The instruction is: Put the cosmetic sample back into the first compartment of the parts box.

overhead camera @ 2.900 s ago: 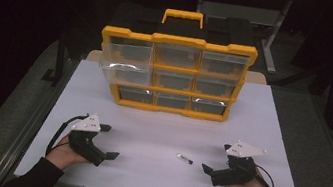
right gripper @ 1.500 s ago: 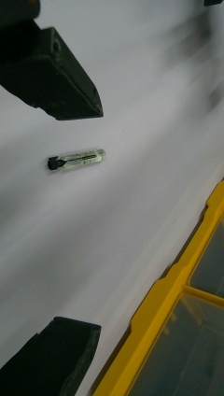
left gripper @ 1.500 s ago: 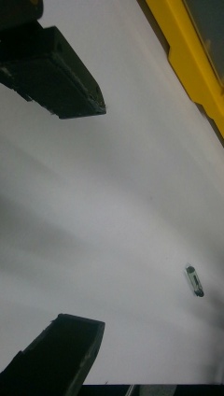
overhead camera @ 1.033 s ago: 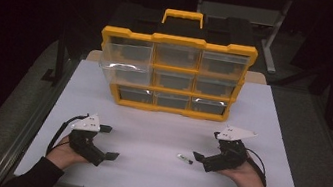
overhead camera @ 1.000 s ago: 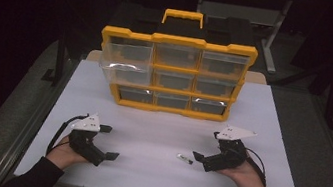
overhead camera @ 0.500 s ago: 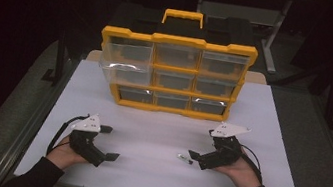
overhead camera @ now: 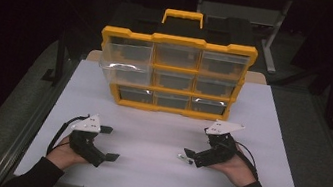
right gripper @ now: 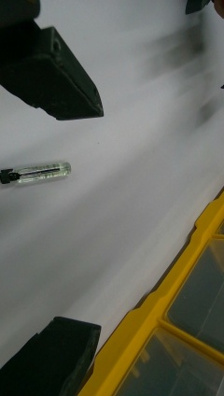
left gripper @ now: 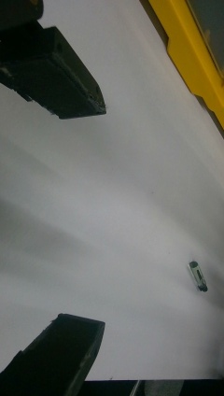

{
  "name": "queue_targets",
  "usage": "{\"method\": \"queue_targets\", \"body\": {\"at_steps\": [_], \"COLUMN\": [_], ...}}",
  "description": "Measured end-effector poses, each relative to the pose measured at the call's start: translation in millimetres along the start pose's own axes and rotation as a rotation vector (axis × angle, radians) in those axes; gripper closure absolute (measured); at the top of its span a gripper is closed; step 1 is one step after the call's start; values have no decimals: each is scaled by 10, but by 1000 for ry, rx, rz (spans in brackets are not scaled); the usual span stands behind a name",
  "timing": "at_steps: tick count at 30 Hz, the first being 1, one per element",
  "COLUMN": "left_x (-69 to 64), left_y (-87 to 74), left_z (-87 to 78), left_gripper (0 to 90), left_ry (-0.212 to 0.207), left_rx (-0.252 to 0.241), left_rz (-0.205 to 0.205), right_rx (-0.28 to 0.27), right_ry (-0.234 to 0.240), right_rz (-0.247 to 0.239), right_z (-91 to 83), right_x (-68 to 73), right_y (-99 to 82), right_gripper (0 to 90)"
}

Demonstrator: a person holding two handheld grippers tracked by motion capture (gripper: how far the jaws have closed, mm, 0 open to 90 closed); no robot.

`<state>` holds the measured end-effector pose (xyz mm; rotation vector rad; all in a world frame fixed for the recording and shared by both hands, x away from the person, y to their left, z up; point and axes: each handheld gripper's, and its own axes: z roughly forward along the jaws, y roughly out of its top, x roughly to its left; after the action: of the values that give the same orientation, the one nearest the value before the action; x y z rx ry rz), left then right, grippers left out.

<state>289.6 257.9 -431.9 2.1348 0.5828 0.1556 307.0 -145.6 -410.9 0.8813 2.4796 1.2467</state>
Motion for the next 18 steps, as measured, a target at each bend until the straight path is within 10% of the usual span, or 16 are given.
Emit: {"method": "queue_targets", "body": {"at_steps": [18], "left_x": [-3], "left_y": [1], "left_z": [-4], "left_gripper": [0], "left_ry": [-4], "left_rx": [-3], "left_rz": [3], "right_rx": [20], "right_ry": [22], "right_rz": [-24], "right_z": [138], "right_x": [40], "right_y": [95], "right_gripper": [0]}}
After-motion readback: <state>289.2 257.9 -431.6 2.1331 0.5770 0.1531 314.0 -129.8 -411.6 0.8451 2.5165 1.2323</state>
